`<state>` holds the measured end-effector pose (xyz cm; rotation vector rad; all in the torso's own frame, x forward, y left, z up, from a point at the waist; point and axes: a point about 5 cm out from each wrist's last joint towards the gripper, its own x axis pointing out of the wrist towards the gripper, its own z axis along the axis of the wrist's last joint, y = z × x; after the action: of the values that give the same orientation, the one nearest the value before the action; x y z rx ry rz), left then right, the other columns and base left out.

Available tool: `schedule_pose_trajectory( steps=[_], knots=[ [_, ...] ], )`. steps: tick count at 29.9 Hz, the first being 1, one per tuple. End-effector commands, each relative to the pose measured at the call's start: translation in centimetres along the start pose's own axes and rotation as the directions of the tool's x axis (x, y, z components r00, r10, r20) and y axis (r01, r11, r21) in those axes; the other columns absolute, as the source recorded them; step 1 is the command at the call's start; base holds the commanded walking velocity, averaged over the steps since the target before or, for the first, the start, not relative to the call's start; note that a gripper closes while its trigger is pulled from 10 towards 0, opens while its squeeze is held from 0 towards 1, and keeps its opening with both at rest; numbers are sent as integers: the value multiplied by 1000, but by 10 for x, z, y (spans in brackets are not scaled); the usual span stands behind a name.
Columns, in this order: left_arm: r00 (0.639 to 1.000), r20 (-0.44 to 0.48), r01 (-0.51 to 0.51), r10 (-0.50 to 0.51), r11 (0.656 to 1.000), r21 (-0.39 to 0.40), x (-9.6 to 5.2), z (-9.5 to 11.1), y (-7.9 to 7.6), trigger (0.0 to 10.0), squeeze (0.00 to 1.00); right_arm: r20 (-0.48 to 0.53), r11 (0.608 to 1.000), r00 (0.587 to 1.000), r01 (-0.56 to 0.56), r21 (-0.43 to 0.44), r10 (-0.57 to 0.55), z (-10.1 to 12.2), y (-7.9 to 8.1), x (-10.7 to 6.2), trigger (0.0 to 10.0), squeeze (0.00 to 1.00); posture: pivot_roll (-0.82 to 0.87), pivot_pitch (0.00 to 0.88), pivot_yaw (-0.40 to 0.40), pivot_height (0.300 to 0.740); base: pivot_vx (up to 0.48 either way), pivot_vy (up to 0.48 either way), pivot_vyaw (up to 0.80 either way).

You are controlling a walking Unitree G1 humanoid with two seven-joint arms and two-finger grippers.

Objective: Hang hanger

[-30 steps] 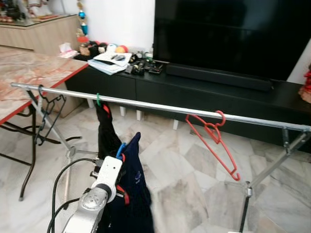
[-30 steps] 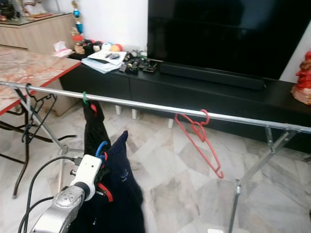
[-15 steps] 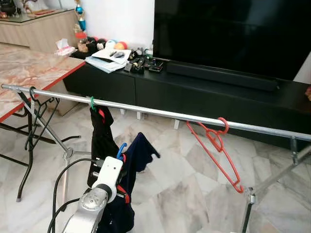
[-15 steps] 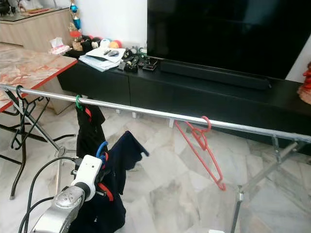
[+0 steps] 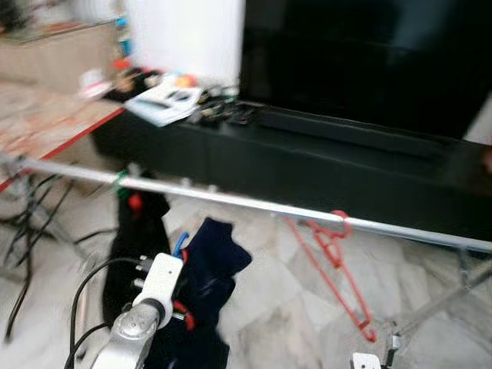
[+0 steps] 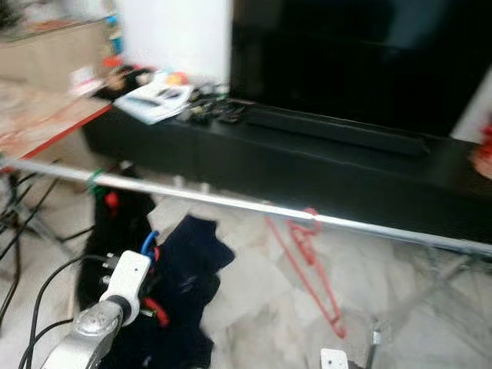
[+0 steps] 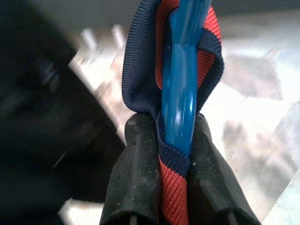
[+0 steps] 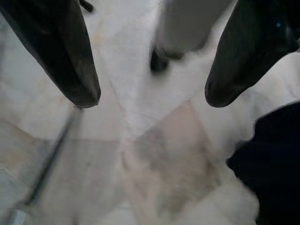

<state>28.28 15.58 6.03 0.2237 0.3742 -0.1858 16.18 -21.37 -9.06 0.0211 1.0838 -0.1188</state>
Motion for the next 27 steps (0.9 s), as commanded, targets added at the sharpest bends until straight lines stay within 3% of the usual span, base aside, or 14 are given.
schedule_pose_trajectory(
  steps=[1, 18, 20, 21, 25, 27],
  knots=[
    [998, 57, 16, -16, 1000, 8, 1, 13, -5, 10000, 0, -18, 1000, 1000, 17, 1, -17, -4, -6, -1, 10000, 0, 112, 0, -35, 740, 371, 0, 0],
    [998, 57, 16, -16, 1000, 8, 1, 13, -5, 10000, 0, -18, 1000, 1000, 17, 1, -17, -4, -6, -1, 10000, 0, 112, 0, -35, 740, 371, 0, 0],
    [979, 141, 138, -151, 986, 98, 1, 32, -14, 10000, 0, -16, 999, 1000, 4, -38, -5, 0, -7, -1, 10000, 0, 120, 0, -54, 740, 0, 0, 0],
    [974, 147, 156, -171, 982, 110, 1, 33, -15, 10000, 0, -16, 999, 1000, 3, -42, -3, 1, -7, -1, 10000, 0, 119, 0, -53, 740, 0, 0, 0],
    [970, 125, 191, -207, 973, 126, -2, 28, -17, 10000, 0, -17, 999, 1000, 1, -43, -1, 1, -7, -1, 10000, 0, 119, 0, -53, 740, 0, 0, 0],
    [954, 110, 260, -279, 952, 163, -6, 25, -24, 10000, 0, -18, 999, 1000, -2, -44, 1, 1, -7, -1, 10000, 0, 120, 0, -53, 740, 0, 0, 0]
  ],
)
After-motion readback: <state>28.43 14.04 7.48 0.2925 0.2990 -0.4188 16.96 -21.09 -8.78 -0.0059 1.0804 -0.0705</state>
